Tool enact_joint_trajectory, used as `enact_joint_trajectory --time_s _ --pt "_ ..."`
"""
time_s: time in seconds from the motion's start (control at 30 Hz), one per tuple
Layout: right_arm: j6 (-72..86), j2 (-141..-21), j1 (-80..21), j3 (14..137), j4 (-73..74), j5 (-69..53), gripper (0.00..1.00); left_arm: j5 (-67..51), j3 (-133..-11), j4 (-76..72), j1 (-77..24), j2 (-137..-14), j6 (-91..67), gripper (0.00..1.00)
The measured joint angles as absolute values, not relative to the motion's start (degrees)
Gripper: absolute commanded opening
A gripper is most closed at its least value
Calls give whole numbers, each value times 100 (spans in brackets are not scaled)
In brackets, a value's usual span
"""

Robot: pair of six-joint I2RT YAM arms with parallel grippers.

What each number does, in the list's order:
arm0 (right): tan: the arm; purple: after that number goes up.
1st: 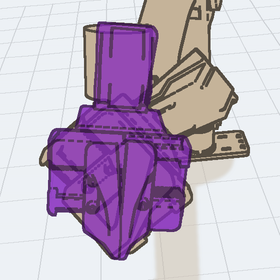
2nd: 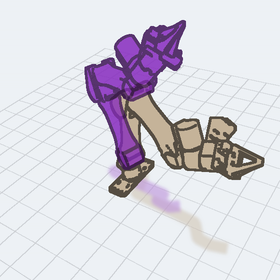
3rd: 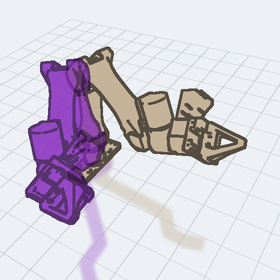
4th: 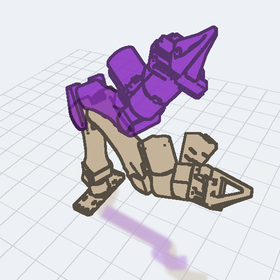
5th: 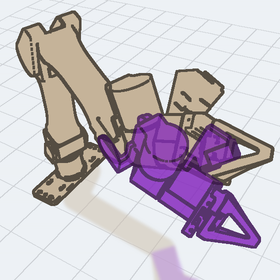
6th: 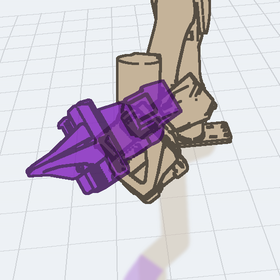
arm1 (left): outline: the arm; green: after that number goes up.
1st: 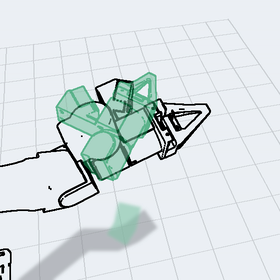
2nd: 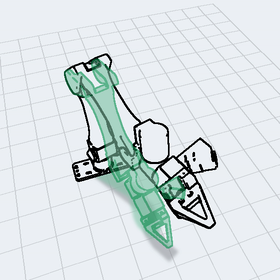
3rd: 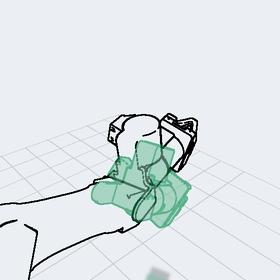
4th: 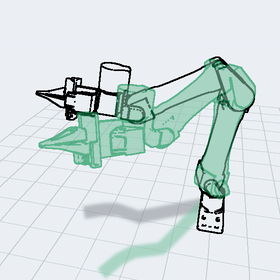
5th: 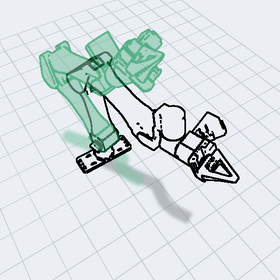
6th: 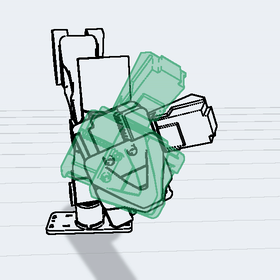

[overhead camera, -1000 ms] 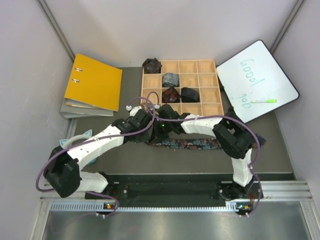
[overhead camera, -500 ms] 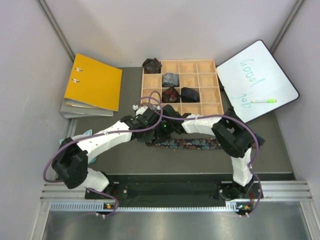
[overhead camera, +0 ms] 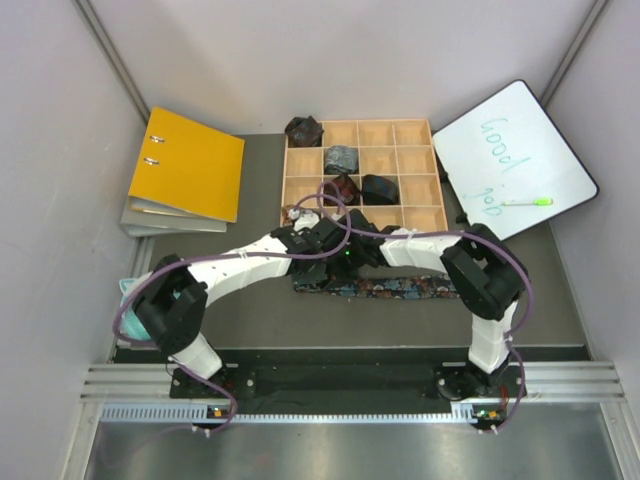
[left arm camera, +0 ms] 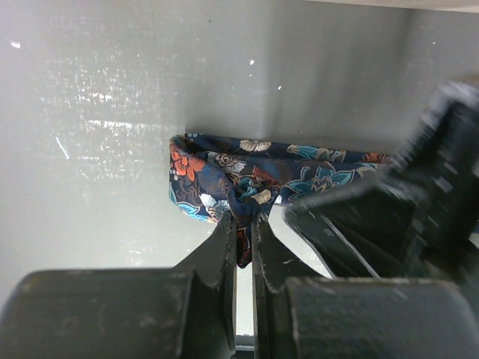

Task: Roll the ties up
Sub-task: Roll the tie at the center of the board.

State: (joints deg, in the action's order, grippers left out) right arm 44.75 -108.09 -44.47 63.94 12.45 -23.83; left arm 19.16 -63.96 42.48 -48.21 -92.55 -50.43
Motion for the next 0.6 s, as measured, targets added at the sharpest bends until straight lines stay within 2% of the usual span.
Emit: enact_joint_trajectory --time_s 0.27,0.4,0.53,0.6 --pt "4209 -9979 -4174 5872 1734 -2338 5 2058 -6554 4305 -4919 -9524 -5089 1" --pt "4080 -9461 -3948 5419 1872 -2285 6 2053 -6554 4300 -4925 -9627 -5089 5" --pt "3962 -8982 -3726 5043 2082 -2174 6 2021 -6556 4252 -4934 -9710 -5089 11" --pt "3905 -8833 -3656 4941 2137 -2128 6 1984 -6558 4224 -4936 -9732 -5087 19"
